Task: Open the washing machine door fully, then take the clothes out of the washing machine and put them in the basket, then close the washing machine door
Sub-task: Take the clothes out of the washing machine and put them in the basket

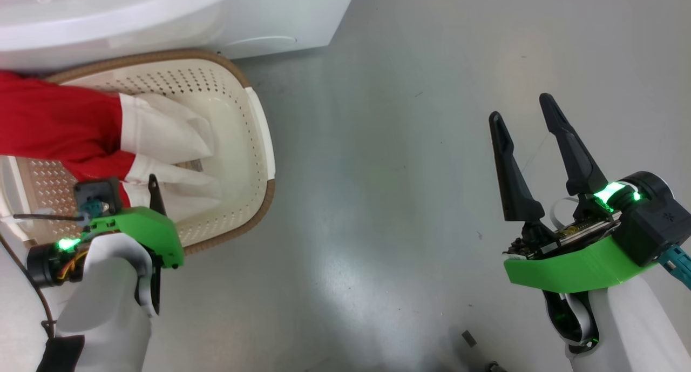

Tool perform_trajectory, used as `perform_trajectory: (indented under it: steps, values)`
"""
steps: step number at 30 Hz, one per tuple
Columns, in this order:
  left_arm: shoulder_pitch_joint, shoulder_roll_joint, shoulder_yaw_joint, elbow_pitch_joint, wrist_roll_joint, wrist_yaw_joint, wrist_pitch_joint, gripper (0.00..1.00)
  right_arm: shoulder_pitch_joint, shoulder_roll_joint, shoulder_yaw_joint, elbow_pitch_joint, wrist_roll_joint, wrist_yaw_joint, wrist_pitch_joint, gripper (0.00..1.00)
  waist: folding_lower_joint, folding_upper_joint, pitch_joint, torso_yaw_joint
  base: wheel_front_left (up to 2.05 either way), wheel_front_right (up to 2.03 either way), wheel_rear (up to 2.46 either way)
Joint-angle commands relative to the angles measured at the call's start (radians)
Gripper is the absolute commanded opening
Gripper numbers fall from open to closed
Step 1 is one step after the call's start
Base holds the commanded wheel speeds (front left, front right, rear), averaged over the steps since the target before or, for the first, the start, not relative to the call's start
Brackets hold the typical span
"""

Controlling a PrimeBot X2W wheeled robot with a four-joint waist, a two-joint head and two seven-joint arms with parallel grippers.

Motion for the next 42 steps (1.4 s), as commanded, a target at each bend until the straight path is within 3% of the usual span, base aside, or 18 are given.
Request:
perform_trajectory:
  steps: [1, 25, 36, 42]
  values:
    - [0.009, 0.033, 0.027, -0.02, 0.009, -0.007, -0.012, 1.0, 0.005, -0.002, 0.019, -0.019, 0.004, 0.006, -0.006, 1.0, 0.0, 0.0, -0.008, 0.001, 0.0, 0.0, 0.0]
    - [0.188, -0.021, 0.106, -0.301, 0.016, -0.055, -0.012, 1.0, 0.061, -0.002, -0.011, -0.005, -0.012, 0.006, -0.006, 1.0, 0.0, 0.0, -0.175, 0.061, 0.0, 0.0, 0.0]
    - [0.321, -0.04, 0.135, -0.566, 0.093, -0.033, -0.012, 1.0, 0.096, -0.002, -0.035, 0.01, -0.046, 0.006, -0.006, 1.0, 0.0, 0.0, -0.269, 0.085, 0.0, 0.0, 0.0]
    - [0.386, -0.054, 0.131, -0.626, 0.113, -0.043, -0.012, 1.0, 0.121, -0.002, -0.049, 0.023, -0.061, 0.006, -0.006, 1.0, 0.0, 0.0, -0.328, 0.1, 0.0, 0.0, 0.0]
